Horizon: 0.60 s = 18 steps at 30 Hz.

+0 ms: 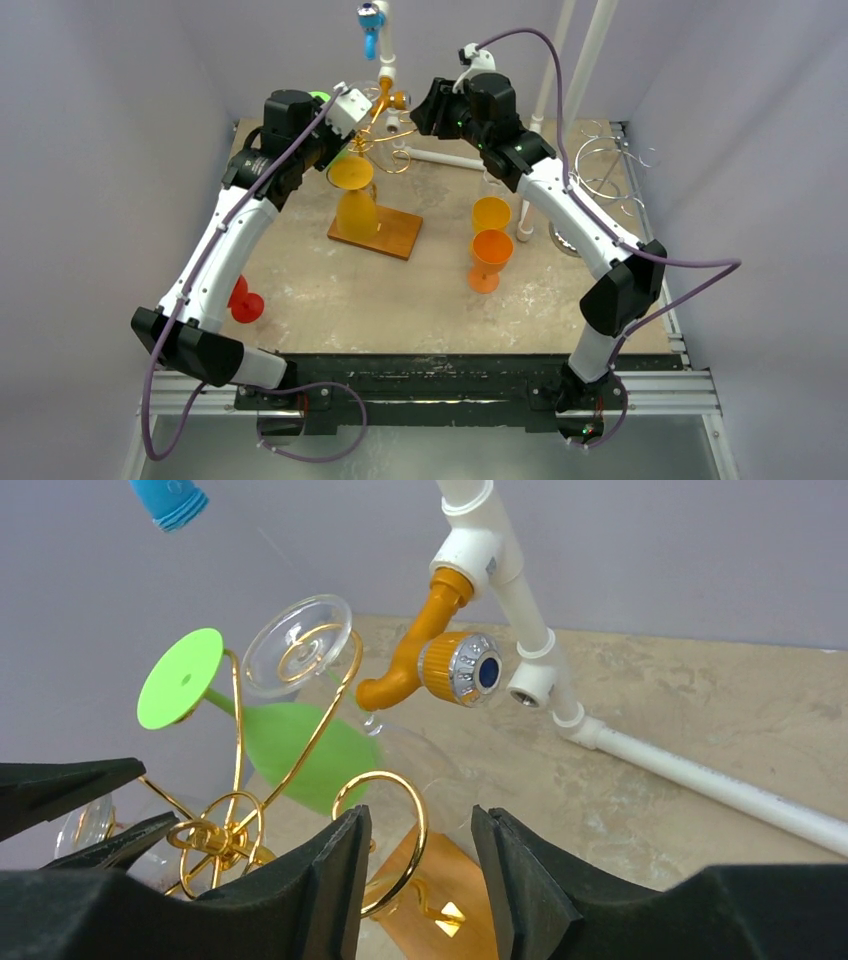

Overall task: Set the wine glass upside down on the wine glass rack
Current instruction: Adjust the wine rack at the center of the board.

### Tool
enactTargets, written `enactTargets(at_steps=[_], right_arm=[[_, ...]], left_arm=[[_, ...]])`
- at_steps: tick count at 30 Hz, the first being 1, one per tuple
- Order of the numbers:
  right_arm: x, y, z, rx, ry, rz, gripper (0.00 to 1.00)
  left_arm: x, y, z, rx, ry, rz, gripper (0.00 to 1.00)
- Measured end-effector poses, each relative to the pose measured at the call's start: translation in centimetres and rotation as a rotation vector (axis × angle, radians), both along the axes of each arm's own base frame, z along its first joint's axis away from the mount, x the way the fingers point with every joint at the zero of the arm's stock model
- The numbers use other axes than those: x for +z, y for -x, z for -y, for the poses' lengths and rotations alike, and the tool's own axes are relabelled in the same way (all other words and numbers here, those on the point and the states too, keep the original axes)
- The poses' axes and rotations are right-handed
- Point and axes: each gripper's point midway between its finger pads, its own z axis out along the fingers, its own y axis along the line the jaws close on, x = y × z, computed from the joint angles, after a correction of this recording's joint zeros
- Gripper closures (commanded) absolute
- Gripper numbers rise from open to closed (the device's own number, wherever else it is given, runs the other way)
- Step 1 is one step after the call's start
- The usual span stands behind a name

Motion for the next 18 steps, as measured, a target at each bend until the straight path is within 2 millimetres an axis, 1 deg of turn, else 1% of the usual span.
enactTargets(at_steps=[5,8,14,18], right_arm=[[-0.1,0.0,-0.3,0.002,-0.025,-0.003,0.56],[-0.6,0.0,-0.6,0.015,-0.039,-0.011,0.61],[-0.7,-0.2,-1.0,0.019,-0.072,-0.005,0.68],[-0.7,-0.1,-1.2,0.021,-0.087,0.001,0.74]], left_arm=[[-0.2,0.0,-0.1,-0.005,-0.013,0.001,0.61],[-0.3,0.0,-0.1,-0.007,-0.017,0.001,0.61],[-0.1,0.0,-0.1,-0.007,-0.019,0.007,0.63],[0.0,0.0,-0.2,-0.004,-0.020,0.009,0.64]])
